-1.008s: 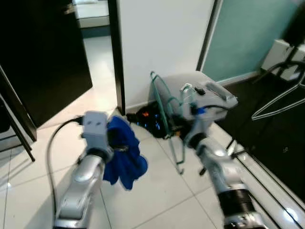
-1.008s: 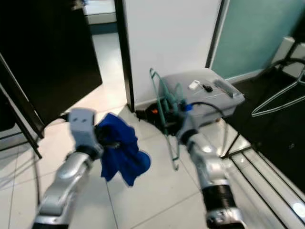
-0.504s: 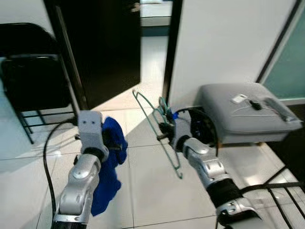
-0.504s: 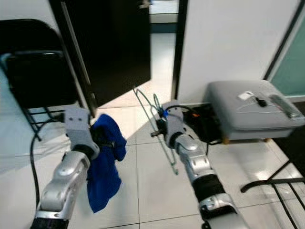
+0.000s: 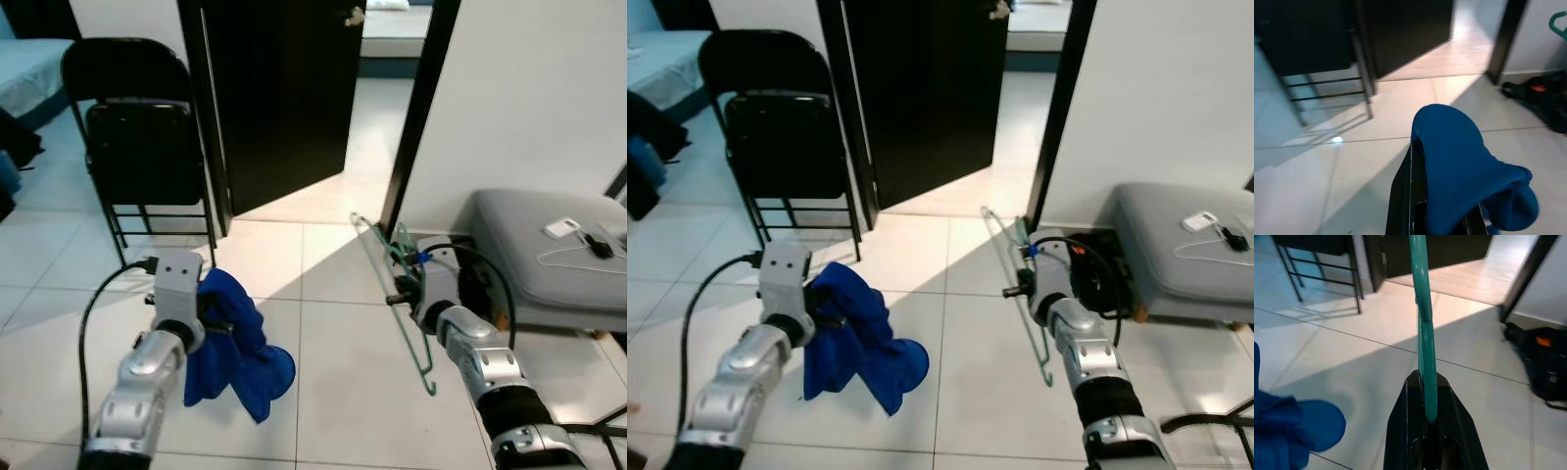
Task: Hang hanger
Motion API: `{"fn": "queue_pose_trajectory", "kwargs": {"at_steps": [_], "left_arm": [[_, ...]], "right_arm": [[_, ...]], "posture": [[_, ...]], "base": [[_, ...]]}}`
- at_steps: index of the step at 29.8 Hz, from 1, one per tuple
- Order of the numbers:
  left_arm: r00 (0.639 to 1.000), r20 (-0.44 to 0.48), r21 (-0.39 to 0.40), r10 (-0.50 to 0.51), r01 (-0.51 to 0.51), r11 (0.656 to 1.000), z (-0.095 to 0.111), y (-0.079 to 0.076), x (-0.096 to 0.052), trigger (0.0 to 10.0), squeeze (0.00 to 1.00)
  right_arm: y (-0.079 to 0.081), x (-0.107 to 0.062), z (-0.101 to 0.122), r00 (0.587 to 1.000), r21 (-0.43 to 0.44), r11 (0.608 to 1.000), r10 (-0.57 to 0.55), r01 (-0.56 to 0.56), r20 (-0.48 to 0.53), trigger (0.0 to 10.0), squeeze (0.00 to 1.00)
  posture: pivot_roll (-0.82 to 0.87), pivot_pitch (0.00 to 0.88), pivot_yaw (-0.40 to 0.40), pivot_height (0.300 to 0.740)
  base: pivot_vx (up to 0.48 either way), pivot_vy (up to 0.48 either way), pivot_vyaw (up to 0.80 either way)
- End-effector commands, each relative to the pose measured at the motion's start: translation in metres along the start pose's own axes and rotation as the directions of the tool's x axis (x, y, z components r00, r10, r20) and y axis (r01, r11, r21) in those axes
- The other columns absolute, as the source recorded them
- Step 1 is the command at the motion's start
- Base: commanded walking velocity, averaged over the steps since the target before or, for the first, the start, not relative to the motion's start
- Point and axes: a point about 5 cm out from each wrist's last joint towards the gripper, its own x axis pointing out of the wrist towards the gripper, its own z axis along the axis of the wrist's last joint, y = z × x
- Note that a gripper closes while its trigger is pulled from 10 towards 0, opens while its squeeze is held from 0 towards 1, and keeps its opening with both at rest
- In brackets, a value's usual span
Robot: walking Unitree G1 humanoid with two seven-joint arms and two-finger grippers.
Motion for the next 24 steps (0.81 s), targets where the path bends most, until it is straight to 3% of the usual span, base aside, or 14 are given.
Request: {"fn": "queue_pose_trajectory", "kwargs": {"at_steps": [1,4,12,24], "left_arm": [[1.000,0.004,-0.016,0.005,-0.005,1.000,-0.001,0.005,0.005,10.0,0.00],[1.000,-0.015,-0.049,-0.005,0.004,0.999,-0.004,0.005,0.007,10.0,0.00],[0.999,-0.006,-0.025,-0.035,0.035,0.999,-0.001,-0.010,0.011,10.0,0.00],[0.998,-0.006,-0.004,-0.062,0.062,0.998,0.000,-0.009,0.017,10.0,0.00]], "right_arm": [[-0.001,-0.001,-0.009,0.999,-0.017,1.000,0.003,-0.003,-0.032,10.0,0.00],[0.002,0.000,-0.016,0.998,-0.097,0.995,0.012,-0.018,-0.069,10.0,0.00],[0.005,0.002,-0.017,0.995,-0.121,0.991,0.055,-0.065,-0.086,10.0,0.00],[0.005,0.002,-0.017,0.997,-0.075,0.996,0.048,-0.052,-0.052,10.0,0.00]], "posture": [[-0.03,0.000,-0.019,0.740],[-0.02,0.000,-0.027,0.740],[-0.01,0.000,-0.038,0.740],[-0.01,0.000,-0.010,0.740]], "base": [[0.000,0.000,0.80],[0.000,0.000,0.80],[0.000,0.000,0.80],[0.000,0.000,0.80]]}}
